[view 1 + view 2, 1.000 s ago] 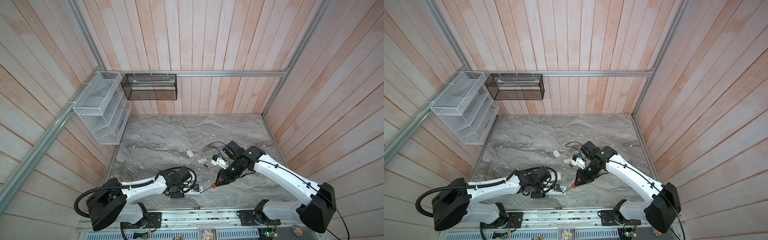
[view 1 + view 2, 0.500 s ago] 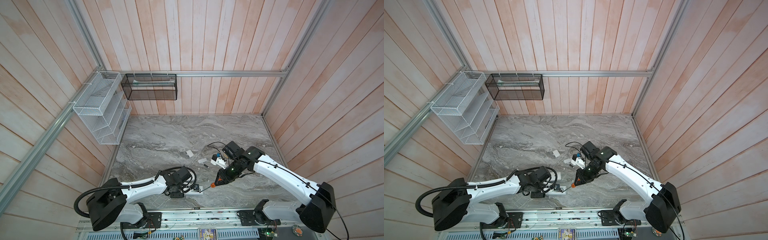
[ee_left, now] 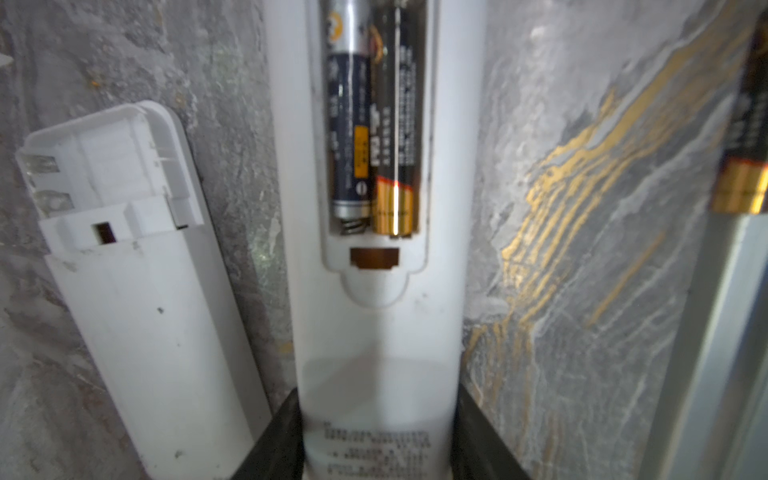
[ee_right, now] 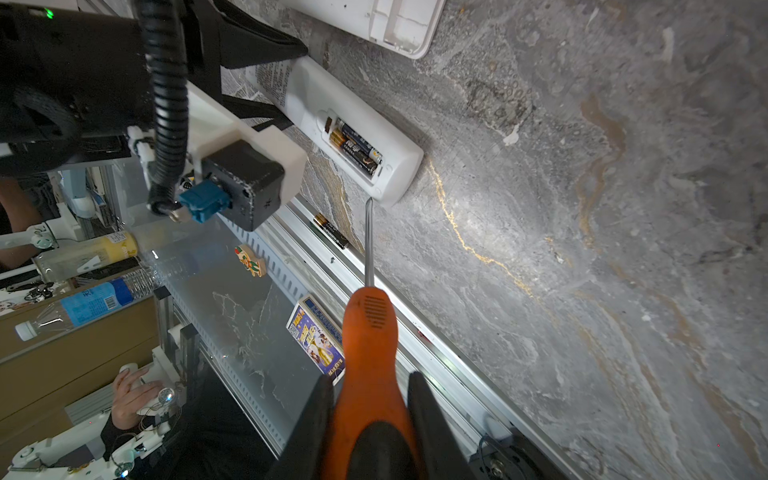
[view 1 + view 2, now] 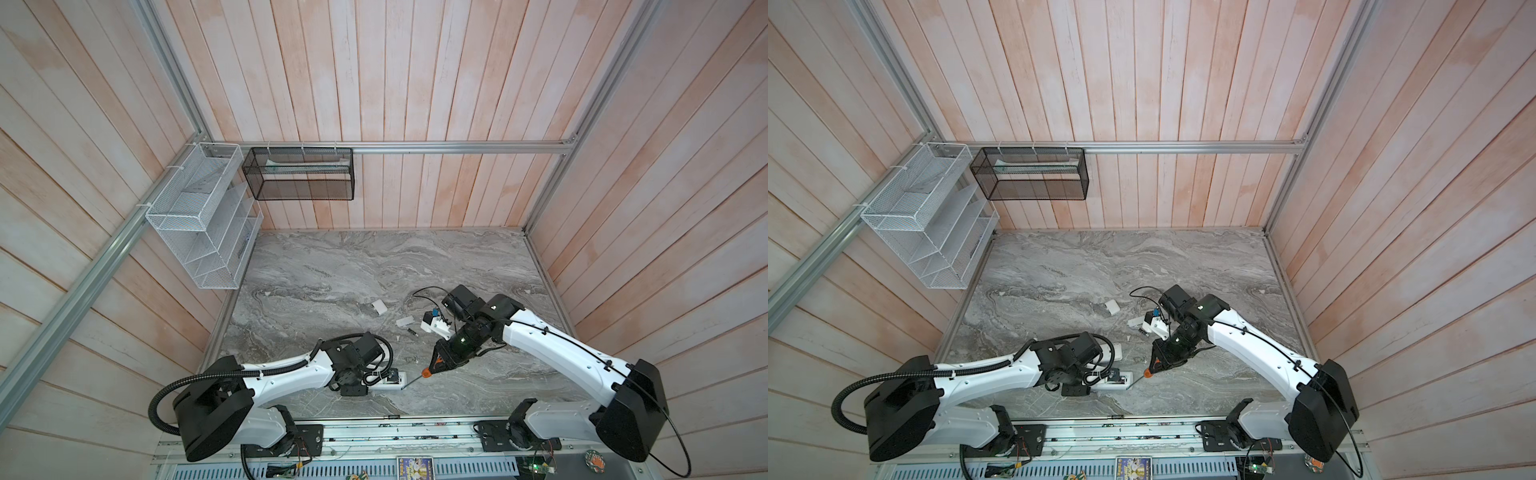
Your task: Unload the batteries from the remote control
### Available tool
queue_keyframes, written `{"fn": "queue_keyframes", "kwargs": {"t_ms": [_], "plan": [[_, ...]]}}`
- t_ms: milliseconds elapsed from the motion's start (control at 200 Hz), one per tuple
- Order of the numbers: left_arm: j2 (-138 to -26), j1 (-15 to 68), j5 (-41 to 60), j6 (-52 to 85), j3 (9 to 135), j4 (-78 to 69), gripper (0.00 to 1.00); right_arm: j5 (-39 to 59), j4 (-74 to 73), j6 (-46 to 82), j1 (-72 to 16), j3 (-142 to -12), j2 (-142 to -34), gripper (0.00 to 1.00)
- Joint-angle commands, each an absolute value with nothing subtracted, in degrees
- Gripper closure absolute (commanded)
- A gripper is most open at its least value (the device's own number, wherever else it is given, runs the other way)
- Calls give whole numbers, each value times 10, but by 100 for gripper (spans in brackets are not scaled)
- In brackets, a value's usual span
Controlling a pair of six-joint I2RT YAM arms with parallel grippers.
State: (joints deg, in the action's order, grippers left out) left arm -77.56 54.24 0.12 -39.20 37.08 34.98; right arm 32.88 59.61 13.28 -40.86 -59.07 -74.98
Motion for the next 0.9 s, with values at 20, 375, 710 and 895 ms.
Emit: {"fn": "queue_keyframes", "kwargs": {"t_ms": [20, 375, 710, 895], "plan": [[-798, 542, -26, -391, 359, 367, 89, 305, 593, 127, -410, -621, -751, 100], [-797, 542, -25, -391, 358, 369, 90, 285, 616, 119, -410, -661, -755, 100], [-798, 542, -25, -391, 359, 368, 90, 251, 617, 90, -414, -667, -770, 100], [-801, 542, -25, -390, 358, 368, 90, 260, 610, 78, -431, -668, -775, 100]]}}
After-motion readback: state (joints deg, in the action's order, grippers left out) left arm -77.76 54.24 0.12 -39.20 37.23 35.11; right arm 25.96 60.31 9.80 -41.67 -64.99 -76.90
